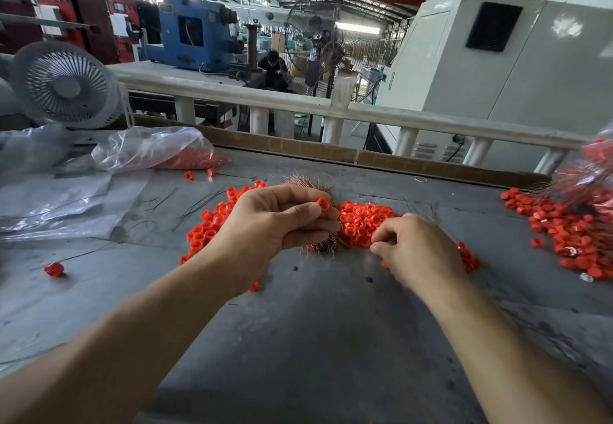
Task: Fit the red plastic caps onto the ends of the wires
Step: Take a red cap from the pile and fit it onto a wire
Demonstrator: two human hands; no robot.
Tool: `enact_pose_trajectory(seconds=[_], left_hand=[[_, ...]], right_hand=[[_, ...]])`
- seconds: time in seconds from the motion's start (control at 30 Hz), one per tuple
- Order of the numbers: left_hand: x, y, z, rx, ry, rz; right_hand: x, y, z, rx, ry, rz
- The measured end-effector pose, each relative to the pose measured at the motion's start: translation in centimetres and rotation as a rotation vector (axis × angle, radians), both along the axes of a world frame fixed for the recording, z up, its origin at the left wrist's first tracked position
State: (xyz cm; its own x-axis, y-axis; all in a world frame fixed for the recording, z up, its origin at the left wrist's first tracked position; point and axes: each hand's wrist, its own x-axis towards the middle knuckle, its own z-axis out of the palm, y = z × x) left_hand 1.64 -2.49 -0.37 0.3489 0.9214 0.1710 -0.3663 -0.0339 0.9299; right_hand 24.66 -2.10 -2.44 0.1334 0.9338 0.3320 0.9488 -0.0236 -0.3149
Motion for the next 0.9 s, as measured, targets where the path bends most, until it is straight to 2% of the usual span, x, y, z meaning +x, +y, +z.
enact_pose_trajectory(seconds=[0.1,0.33,0.57,0.73,0.83,0.9], left_hand=[[0.0,0.0,0.0,0.006,0.014,-0.002],[-0.1,0.0,-0.1,0.020,0.018,-0.008],[-0.1,0.0,-0.1,0.029,0.035,-0.014],[0.0,-0.1,0.0,0.032,0.055,-0.004],[0.1,-0.1,-0.1,0.030,0.048,0.004],[0.1,-0.1,-0.1,0.027,0.040,0.008]], right_hand=[[-0.2,0.1,0.0,-0.021,-0.041,0.009],[0.0,-0.4,0.2,-0.039,0.034,0.078],[-0.8,-0.6,0.2,-0.059,-0.039,0.047],[-1.3,-1.0,0.5,0.001,-0.081,0.066],[-1.5,-1.1,0.8,0.080,-0.001,0.062],[-1.5,-1.1,0.9,0.135,0.197,0.104]])
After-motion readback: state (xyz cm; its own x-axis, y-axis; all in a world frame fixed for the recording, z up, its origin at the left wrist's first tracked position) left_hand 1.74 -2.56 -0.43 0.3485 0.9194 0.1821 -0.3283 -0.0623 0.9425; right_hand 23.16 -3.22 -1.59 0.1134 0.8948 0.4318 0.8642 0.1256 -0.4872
